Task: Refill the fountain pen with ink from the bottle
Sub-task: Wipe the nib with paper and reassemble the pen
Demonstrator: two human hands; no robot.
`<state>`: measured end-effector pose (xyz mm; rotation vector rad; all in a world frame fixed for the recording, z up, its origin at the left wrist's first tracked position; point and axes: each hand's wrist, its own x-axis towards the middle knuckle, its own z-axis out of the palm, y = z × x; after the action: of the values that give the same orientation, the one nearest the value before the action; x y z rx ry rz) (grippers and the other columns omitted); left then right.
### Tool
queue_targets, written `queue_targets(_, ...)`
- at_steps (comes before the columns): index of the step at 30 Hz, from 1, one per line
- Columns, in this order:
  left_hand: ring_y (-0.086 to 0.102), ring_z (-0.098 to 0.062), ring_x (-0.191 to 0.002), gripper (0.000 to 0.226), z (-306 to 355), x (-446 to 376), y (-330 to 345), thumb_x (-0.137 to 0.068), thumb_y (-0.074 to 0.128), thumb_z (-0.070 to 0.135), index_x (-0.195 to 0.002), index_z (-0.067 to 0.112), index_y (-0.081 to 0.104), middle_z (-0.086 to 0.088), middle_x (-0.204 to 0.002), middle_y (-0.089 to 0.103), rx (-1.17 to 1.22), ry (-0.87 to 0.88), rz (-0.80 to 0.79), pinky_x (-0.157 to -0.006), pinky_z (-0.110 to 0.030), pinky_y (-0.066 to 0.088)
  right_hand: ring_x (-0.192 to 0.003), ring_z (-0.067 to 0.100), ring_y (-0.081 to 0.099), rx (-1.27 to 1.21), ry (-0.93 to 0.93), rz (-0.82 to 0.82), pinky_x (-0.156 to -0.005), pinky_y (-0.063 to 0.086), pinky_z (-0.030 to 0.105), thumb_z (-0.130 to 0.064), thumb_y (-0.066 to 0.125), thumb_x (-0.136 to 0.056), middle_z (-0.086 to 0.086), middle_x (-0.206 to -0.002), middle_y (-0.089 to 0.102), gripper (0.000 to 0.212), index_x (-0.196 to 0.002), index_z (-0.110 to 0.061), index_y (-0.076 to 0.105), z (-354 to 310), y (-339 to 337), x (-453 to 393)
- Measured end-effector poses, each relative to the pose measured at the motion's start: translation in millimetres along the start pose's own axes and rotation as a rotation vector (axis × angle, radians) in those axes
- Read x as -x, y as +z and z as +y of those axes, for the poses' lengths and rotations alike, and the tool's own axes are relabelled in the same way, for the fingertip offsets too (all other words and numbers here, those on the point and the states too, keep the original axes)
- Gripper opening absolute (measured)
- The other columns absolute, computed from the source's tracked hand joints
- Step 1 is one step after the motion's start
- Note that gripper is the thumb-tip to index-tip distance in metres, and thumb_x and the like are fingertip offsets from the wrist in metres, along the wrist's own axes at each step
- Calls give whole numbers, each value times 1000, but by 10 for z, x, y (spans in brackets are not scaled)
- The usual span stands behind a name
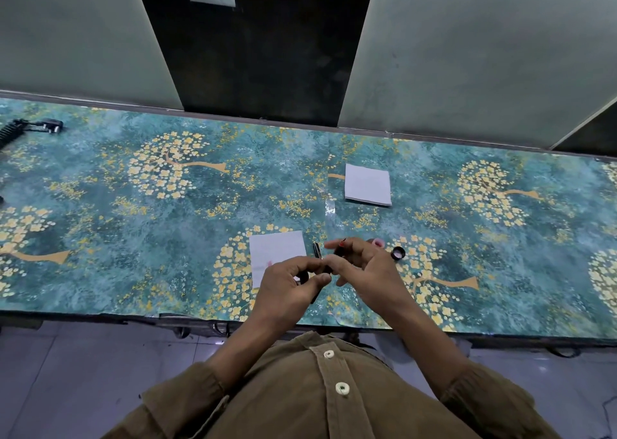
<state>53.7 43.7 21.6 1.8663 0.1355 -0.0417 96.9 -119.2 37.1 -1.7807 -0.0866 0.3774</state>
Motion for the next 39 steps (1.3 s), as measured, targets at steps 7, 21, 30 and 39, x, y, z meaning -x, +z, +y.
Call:
queue_targets(7, 52, -1, -54, 11, -33, 83, 20, -84, 77, 17, -95, 20, 79, 28, -66, 66, -39, 0, 0, -54, -10, 39, -66, 16, 64, 68, 17, 57, -67, 56, 42, -30, 81, -80, 6, -78, 74, 17, -76, -18, 70, 36, 9, 5)
queue_targets(21, 45, -1, -45, 8, -133, 165, -72, -84, 77, 16, -90, 20, 80, 18, -55, 64, -32, -93, 84, -49, -11, 34, -65, 18, 64, -7, 58, -10, -64, 57, 40, -16, 76, -86, 16, -80, 74, 7, -90, -11, 76, 113, 218, 26)
queue_targets(30, 64, -10, -72, 9, -227, 100, -269, -87, 74, 18, -96, 22, 75, 4, -86, 75, 12, -270, 185, -55, -8, 46, -73, 16, 67, 178, 202, 151, -65, 57, 36, -26, 67, -93, 1, -83, 69, 14, -97, -13, 70, 530, 230, -522)
queue_targets(39, 65, -3, -73, 10, -266, 156, -397, -88, 73, 17, -98, 19, 75, 3, -89, 75, 48, -273, 197, -58, -9, 48, -87, 31, 61, 918, 161, -20, -65, 44, 35, -26, 65, -86, 7, -94, 61, 17, -93, -11, 58, 762, 397, -910)
